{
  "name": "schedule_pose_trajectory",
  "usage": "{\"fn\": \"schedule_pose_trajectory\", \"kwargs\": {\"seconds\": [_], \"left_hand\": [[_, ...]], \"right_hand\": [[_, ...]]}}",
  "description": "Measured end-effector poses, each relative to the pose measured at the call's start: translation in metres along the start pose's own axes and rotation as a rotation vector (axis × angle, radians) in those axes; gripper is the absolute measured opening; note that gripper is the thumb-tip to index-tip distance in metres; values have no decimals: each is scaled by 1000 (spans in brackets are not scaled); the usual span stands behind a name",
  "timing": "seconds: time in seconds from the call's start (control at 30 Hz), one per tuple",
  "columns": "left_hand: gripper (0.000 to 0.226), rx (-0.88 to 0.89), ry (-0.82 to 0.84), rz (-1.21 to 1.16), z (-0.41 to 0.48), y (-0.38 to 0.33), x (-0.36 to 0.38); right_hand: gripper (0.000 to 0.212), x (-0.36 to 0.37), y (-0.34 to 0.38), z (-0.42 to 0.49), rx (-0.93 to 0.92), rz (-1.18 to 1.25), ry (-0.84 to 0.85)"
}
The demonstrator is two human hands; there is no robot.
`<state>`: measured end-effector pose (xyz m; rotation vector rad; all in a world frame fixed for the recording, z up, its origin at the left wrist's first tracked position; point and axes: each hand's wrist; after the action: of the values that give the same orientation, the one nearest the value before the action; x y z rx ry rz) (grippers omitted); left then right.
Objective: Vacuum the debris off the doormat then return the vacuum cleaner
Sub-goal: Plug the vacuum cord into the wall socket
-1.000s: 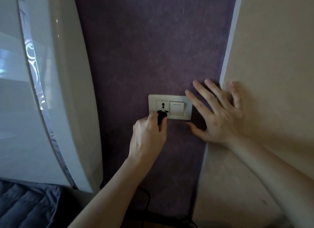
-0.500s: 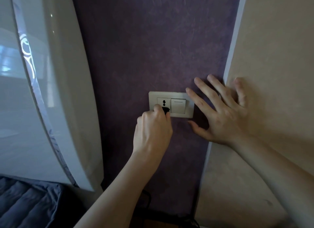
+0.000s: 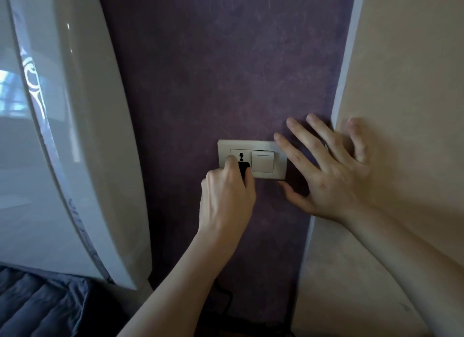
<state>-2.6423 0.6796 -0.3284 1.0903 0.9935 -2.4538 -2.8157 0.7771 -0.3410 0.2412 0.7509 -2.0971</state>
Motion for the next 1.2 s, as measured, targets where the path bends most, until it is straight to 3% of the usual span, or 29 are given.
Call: {"fn": "schedule_pose_trajectory", "kwargs": {"seconds": [0.3, 0.5, 0.83, 0.93, 1.1, 1.2], "left_hand": [[27, -10, 8, 15, -1, 5, -9], [22, -18, -140, -121, -9, 8, -10], [23, 17, -128, -143, -7, 8, -3], [26, -34, -71, -136, -9, 3, -11], [38, -64, 70, 19, -19, 1, -34], [48, -11, 53, 46, -40, -1, -34]], "right_hand": [[70, 0, -1, 0, 5, 16, -15], [66, -2, -1, 1, -3, 36, -15], [67, 1, -1, -1, -5, 33, -27], [67, -6, 0, 2, 12, 26, 32], [81, -38, -3, 2, -5, 207, 307], [79, -63, -10, -2, -25, 394, 288]]}}
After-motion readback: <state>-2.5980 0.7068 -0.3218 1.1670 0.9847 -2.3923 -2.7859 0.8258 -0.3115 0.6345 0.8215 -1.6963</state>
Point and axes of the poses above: each hand's wrist, its own z-axis towards the middle knuckle, its own x-axis out of the palm, y = z × x, and after that the axes turned 13 degrees about y, right-handed
